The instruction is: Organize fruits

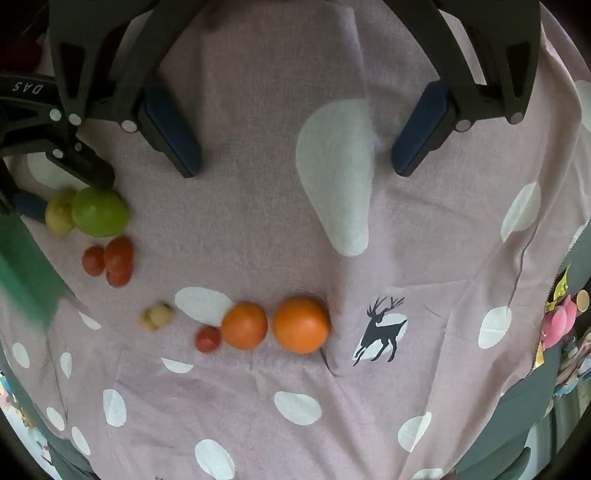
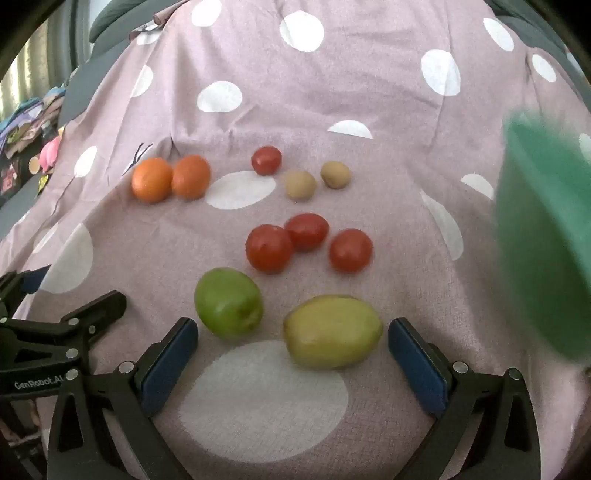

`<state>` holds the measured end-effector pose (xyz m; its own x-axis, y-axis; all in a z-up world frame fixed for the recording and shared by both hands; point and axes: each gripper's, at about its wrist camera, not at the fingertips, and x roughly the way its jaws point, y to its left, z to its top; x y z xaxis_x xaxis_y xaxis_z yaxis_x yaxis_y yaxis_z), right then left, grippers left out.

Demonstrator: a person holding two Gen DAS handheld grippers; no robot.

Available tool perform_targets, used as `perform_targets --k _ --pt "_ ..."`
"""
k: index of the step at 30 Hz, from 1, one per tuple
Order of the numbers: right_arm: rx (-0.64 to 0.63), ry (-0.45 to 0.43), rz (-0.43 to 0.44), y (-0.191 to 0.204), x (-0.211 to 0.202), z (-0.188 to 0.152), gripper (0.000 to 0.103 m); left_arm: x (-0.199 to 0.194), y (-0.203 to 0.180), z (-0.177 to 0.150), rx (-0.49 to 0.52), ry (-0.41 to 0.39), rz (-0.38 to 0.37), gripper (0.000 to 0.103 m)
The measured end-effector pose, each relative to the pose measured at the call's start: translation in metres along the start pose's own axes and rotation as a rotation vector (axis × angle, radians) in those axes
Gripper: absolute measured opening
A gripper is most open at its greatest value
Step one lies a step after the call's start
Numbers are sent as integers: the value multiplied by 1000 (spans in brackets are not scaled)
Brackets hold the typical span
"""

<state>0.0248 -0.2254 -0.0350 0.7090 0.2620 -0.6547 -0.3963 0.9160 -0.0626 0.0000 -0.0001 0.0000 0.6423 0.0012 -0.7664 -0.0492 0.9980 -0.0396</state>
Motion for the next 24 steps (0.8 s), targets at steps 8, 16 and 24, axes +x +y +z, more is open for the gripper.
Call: perform_targets --k 8,16,24 --pt "-3 0 -4 1 0 1 102 0 0 0 -3 2 -3 103" --pt "-2 -1 -2 -1 0 1 102 1 -1 -3 -5 2 -5 103" --pt "-3 -2 -3 -1 0 2 102 -1 0 1 -7 10 -4 103"
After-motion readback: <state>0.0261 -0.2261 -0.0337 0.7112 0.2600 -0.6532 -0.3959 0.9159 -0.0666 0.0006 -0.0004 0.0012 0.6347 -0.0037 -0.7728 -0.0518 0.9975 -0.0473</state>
